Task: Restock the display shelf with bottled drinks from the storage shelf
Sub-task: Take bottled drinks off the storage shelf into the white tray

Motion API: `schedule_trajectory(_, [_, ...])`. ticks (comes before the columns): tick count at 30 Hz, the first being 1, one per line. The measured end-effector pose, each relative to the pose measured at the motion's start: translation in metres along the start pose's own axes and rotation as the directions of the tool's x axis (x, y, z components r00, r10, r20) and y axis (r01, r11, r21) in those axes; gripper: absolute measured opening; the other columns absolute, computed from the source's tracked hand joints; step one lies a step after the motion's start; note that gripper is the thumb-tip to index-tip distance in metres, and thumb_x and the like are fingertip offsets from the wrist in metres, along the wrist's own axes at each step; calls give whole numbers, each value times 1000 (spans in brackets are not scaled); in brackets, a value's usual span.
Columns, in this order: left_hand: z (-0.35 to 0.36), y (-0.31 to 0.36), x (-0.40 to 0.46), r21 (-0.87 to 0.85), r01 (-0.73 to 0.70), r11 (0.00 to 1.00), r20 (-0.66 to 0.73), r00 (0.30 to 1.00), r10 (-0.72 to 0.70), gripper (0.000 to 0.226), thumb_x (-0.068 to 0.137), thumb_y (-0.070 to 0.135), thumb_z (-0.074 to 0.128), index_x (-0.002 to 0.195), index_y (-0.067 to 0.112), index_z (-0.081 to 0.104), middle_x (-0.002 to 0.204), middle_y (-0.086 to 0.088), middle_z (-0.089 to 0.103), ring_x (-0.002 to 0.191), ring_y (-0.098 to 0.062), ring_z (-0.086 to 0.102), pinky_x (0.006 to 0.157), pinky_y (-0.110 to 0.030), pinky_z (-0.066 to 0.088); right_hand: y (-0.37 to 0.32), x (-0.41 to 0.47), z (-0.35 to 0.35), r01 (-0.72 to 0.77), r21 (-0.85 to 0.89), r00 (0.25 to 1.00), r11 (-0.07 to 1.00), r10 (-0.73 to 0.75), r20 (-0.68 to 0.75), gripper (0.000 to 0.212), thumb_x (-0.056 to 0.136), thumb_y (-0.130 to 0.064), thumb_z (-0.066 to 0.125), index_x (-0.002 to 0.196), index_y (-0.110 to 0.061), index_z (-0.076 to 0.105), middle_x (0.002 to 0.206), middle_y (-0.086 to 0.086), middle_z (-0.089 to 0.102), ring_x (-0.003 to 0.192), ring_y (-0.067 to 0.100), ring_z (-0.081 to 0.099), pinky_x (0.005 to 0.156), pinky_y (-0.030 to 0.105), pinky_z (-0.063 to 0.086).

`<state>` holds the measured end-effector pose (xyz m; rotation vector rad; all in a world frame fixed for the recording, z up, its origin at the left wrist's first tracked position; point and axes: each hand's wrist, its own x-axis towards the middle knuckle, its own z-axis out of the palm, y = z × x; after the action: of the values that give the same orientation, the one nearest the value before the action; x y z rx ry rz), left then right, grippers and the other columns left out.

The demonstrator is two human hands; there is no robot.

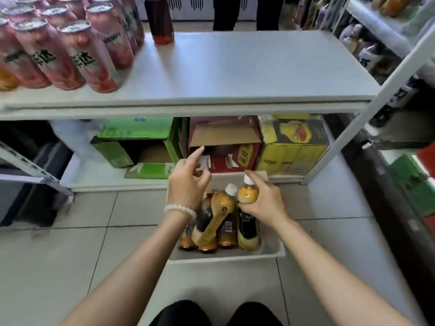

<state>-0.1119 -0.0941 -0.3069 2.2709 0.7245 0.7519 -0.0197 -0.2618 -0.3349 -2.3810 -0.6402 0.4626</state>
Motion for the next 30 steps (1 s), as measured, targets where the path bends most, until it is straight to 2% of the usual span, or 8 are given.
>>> schedule_trajectory(2, [26, -10, 12, 40, 15, 999, 100, 995, -19, 46, 86, 18, 62, 132, 21, 54, 108, -10, 56, 85, -18, 54, 77, -26, 43, 12, 12, 21, -38, -51, 998, 998, 40, 49, 86, 67, -31, 77, 140, -42, 32, 125, 3, 57, 110, 26, 56, 85, 29, 47])
schedule_trajectory(4, [55, -29, 11, 123, 69, 990, 255, 962, -99, 45, 88, 27, 58, 133, 25, 52, 122, -10, 51, 104, -25, 55, 87, -31, 45, 23, 24, 41, -51, -95, 997, 994, 57, 59, 84, 70, -32, 75, 141, -40, 31, 130, 2, 54, 114, 25, 54, 85, 28, 45])
schedule_trajectory(9, [105, -98, -23, 497, 48, 866, 542, 762, -354, 53, 88, 44, 50, 139, 37, 37, 143, -6, 39, 129, -33, 36, 108, -47, 31, 44, 68, 65, -114, -26, 992, 993, 115, 46, 88, 73, -36, 74, 145, -38, 24, 116, 1, 63, 103, 20, 59, 76, 23, 41])
schedule_trajectory(13, [117, -128, -24, 553, 89, 828, 556, 701, -447, 58, 90, 44, 50, 143, 38, 30, 149, -3, 30, 136, -30, 29, 110, -47, 29, 67, 93, 80, -215, -60, 974, 975, 219, 61, 86, 80, -40, 68, 148, -34, 16, 119, 5, 63, 105, 25, 60, 81, 29, 45])
schedule_trajectory(17, [123, -136, -17, 552, 56, 832, 556, 718, -418, 54, 90, 45, 48, 142, 37, 32, 148, -2, 33, 135, -29, 31, 108, -45, 33, 86, 100, 86, -289, -45, 954, 956, 292, 63, 83, 84, -42, 64, 150, -30, 15, 134, -1, 54, 114, 26, 55, 80, 25, 38])
schedule_trajectory(20, [128, -138, -18, 568, 41, 822, 581, 688, -436, 56, 90, 46, 48, 142, 38, 31, 148, -1, 33, 137, -29, 29, 109, -49, 31, 91, 98, 89, -281, -49, 957, 958, 284, 63, 82, 86, -43, 62, 150, -30, 13, 137, -3, 50, 115, 26, 53, 82, 26, 38])
schedule_trajectory(24, [124, -132, -20, 587, -27, 809, 596, 691, -409, 53, 90, 48, 46, 140, 35, 35, 144, 2, 38, 132, -24, 36, 106, -46, 35, 92, 100, 90, -299, -92, 949, 950, 306, 79, 82, 85, -48, 58, 148, -33, 8, 137, 5, 47, 117, 29, 50, 90, 43, 48])
schedule_trajectory(30, [98, -113, -11, 601, -70, 796, 600, 697, -392, 51, 90, 48, 44, 139, 34, 37, 137, -1, 43, 128, -25, 39, 100, -40, 35, 77, 85, 79, -320, -320, 911, 892, 382, 154, 64, 88, -45, 54, 140, -26, 20, 137, 11, 38, 121, 32, 46, 83, 42, 48])
